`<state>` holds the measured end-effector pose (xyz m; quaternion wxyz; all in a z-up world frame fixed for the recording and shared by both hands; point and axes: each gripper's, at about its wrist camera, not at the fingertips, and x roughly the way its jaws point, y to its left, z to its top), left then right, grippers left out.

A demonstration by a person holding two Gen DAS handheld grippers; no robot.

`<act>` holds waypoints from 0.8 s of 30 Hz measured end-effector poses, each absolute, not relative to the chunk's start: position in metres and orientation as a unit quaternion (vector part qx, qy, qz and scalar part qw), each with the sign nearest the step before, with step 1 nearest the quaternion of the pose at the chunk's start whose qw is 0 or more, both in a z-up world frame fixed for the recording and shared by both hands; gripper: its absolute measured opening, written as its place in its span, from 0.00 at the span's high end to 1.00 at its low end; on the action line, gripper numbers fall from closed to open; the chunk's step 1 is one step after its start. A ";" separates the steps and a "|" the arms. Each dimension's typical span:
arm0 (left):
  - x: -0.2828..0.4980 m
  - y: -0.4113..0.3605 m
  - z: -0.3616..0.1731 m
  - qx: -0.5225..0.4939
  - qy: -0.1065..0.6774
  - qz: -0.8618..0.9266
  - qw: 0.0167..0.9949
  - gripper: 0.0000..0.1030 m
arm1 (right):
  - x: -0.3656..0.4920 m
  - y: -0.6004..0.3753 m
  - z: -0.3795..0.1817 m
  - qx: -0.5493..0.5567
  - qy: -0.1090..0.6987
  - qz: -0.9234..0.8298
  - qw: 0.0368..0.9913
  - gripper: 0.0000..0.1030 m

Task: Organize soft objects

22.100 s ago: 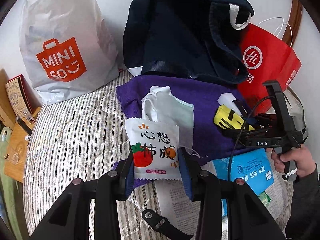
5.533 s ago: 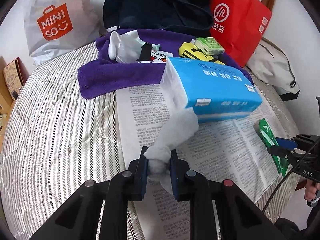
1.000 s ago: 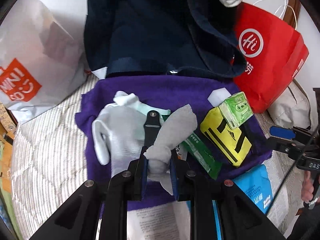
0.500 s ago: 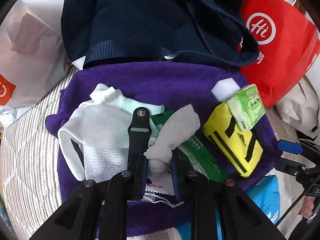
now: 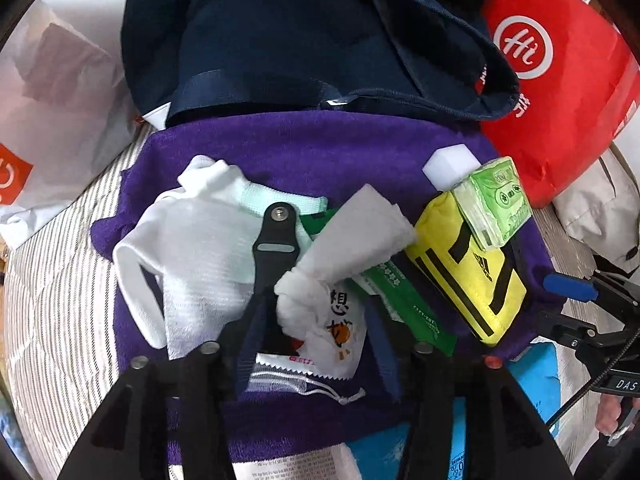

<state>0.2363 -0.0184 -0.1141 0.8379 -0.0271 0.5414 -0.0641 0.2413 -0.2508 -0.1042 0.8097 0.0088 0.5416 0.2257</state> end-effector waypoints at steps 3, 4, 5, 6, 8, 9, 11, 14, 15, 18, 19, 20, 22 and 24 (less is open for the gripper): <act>0.233 -0.016 -0.108 -0.029 0.536 -0.057 0.842 0.40 | 0.244 -0.248 -0.106 0.010 0.545 0.224 0.808 0.39; 0.231 -0.015 -0.105 -0.030 0.534 -0.057 0.843 0.36 | 0.245 -0.247 -0.107 0.010 0.547 0.223 0.807 0.39; 0.229 -0.015 -0.102 -0.030 0.532 -0.057 0.844 0.35 | 0.246 -0.247 -0.108 0.010 0.548 0.223 0.806 0.39; 0.227 -0.015 -0.099 -0.030 0.529 -0.056 0.846 0.33 | 0.247 -0.247 -0.108 0.011 0.549 0.222 0.806 0.37; 0.223 -0.016 -0.093 -0.028 0.525 -0.054 0.849 0.29 | 0.248 -0.245 -0.111 0.012 0.553 0.218 0.804 0.36; 0.220 -0.016 -0.091 -0.028 0.524 -0.052 0.850 0.25 | 0.249 -0.245 -0.112 0.013 0.555 0.219 0.803 0.36; 0.215 -0.014 -0.085 -0.031 0.520 -0.052 0.852 0.22 | 0.251 -0.243 -0.113 0.013 0.558 0.218 0.800 0.34; 0.205 -0.011 -0.076 -0.033 0.516 -0.049 0.854 0.16 | 0.252 -0.238 -0.113 0.005 0.559 0.215 0.801 0.29; 0.201 -0.011 -0.073 -0.031 0.514 -0.046 0.856 0.14 | 0.252 -0.237 -0.113 0.004 0.560 0.216 0.800 0.27; 0.193 -0.011 -0.066 -0.030 0.508 -0.038 0.860 0.11 | 0.251 -0.232 -0.108 -0.001 0.558 0.217 0.801 0.26; 0.189 -0.010 -0.063 -0.031 0.507 -0.036 0.861 0.10 | 0.251 -0.230 -0.105 -0.001 0.556 0.217 0.802 0.23; 0.186 -0.009 -0.062 -0.031 0.506 -0.033 0.862 0.10 | 0.250 -0.229 -0.102 0.000 0.554 0.215 0.804 0.19; 0.180 -0.005 -0.059 -0.028 0.501 -0.017 0.865 0.08 | 0.248 -0.229 -0.096 0.002 0.549 0.210 0.809 0.12; 0.173 0.001 -0.056 -0.028 0.504 -0.003 0.863 0.08 | 0.246 -0.230 -0.090 0.009 0.544 0.200 0.815 0.08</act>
